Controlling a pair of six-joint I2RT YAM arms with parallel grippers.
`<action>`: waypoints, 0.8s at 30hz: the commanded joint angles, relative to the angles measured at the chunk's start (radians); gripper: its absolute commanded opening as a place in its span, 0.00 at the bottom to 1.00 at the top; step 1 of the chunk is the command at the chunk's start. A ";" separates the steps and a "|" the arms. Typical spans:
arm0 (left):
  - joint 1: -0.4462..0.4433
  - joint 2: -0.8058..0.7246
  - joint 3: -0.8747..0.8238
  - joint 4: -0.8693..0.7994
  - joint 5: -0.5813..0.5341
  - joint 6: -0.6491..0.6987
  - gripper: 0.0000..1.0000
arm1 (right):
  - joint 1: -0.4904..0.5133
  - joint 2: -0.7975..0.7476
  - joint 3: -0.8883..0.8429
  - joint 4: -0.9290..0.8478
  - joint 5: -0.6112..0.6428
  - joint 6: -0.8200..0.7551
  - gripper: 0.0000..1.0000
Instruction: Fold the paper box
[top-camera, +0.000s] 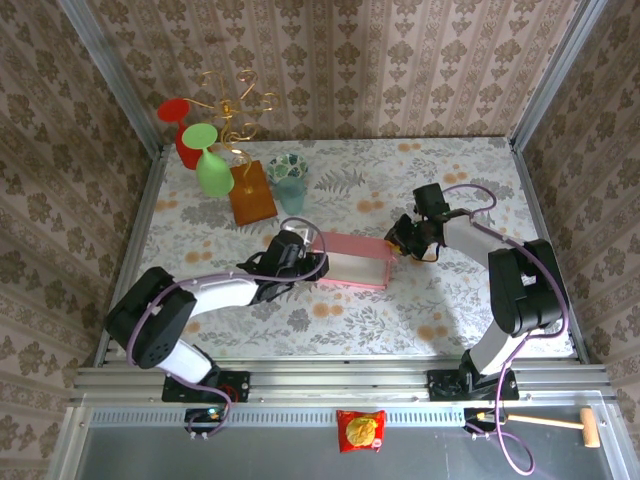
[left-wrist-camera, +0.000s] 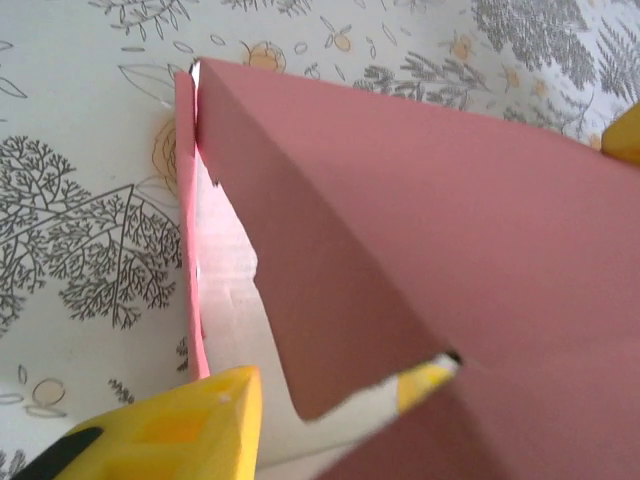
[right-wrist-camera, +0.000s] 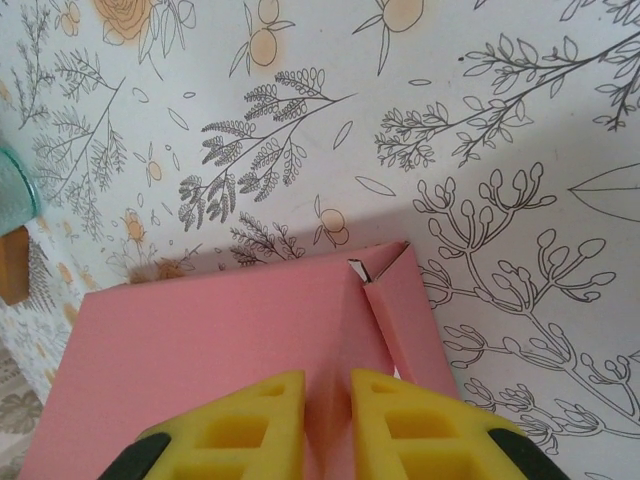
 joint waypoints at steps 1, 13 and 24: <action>-0.004 -0.060 -0.012 -0.048 0.033 -0.041 0.46 | 0.015 -0.024 -0.002 -0.056 0.050 -0.042 0.18; 0.003 -0.265 -0.043 -0.250 0.084 -0.157 0.54 | 0.026 -0.022 0.005 -0.064 0.066 -0.049 0.15; 0.138 -0.552 0.072 -0.687 0.049 -0.303 0.66 | 0.040 -0.017 0.015 -0.067 0.086 -0.084 0.15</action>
